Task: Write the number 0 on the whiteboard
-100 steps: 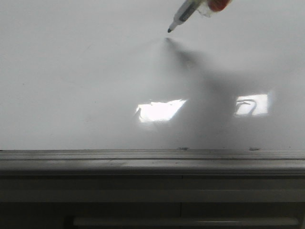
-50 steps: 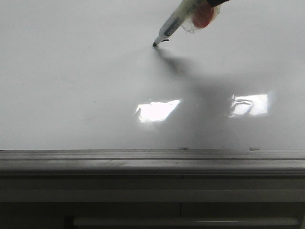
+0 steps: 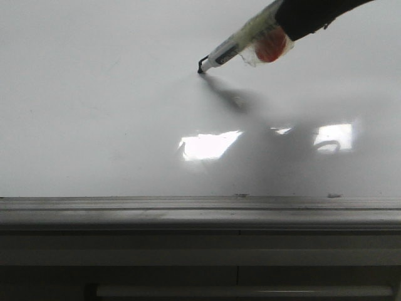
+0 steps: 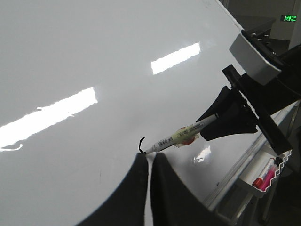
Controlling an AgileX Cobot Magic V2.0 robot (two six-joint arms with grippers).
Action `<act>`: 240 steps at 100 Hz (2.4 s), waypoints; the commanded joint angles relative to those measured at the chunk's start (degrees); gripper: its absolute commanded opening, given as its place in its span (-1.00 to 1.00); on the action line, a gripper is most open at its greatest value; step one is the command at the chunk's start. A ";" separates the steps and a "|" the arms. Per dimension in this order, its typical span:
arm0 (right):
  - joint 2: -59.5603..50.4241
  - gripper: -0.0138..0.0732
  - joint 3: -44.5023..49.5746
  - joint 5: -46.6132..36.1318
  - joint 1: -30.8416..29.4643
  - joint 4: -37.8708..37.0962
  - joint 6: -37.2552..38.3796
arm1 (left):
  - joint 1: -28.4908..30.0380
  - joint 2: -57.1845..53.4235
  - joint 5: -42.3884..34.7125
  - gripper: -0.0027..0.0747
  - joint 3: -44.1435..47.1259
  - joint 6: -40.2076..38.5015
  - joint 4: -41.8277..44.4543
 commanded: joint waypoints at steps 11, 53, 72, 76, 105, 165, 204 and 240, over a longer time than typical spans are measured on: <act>-0.45 -0.79 -1.83 3.43 1.26 -0.39 0.18 | 0.02 0.80 -3.39 -0.98 -1.49 -0.48 1.50; -3.52 -0.79 -1.83 11.49 1.26 -1.63 1.36 | 0.02 0.80 -3.39 -0.98 -1.49 -0.48 1.50; -4.01 -0.79 -1.83 13.56 1.26 -7.47 7.19 | 0.02 0.80 -3.88 -0.98 -1.49 -0.53 1.50; -4.01 -0.79 -1.83 13.25 1.26 -7.83 7.54 | 0.02 0.80 -4.12 -0.98 -1.49 -0.53 1.50; -3.39 -0.79 -1.83 9.14 1.26 -9.54 9.83 | 0.02 0.80 -4.22 -0.98 -1.49 -0.53 1.50; 3.94 -0.79 -6.33 5.97 1.26 -9.63 9.83 | 0.02 0.80 -4.22 -0.98 -1.49 -0.53 1.50; -7.60 -0.79 -6.33 -8.24 1.26 -8.51 9.83 | 0.02 1.17 -4.33 -0.92 -1.49 -0.24 1.25; -4.86 -0.80 -6.36 -0.74 5.17 7.44 -4.01 | 0.02 17.96 6.35 0.40 -12.66 31.61 -19.22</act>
